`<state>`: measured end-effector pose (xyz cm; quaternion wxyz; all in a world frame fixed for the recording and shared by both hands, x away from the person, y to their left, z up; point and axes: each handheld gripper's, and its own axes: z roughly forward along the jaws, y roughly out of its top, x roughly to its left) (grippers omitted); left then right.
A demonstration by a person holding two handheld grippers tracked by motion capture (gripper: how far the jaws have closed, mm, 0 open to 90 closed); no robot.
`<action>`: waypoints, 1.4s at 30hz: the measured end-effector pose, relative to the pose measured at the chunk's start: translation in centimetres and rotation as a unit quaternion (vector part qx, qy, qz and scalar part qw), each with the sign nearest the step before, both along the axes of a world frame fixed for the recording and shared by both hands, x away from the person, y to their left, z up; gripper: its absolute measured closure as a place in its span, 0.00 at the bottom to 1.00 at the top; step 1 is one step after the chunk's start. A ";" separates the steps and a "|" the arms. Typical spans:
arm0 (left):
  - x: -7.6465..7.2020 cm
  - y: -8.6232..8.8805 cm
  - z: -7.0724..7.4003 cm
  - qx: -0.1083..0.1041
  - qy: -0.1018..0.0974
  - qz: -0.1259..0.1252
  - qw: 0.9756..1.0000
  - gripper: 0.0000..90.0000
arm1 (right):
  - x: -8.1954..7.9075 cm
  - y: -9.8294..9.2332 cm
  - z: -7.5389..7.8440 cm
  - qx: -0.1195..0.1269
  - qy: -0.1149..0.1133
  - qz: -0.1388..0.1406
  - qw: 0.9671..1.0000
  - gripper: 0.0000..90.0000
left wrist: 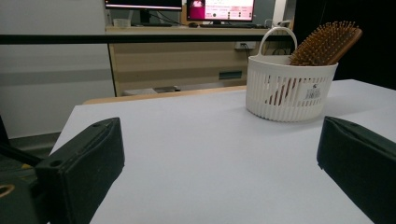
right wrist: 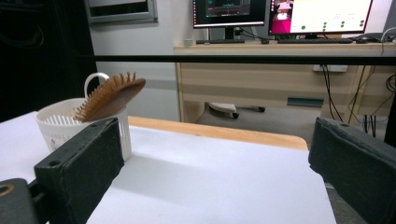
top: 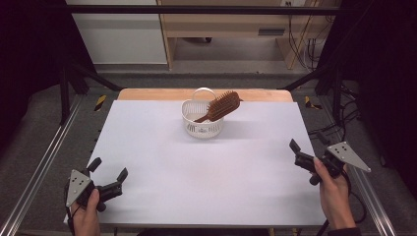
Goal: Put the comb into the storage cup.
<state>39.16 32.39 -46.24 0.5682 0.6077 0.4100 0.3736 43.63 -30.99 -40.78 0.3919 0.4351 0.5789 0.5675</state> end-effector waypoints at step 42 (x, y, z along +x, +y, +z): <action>-0.2 -1.2 0.3 -0.012 -0.006 -0.038 0.999 0.01 | -2.3 4.7 -5.3 -0.008 0.018 0.083 0.996 0.02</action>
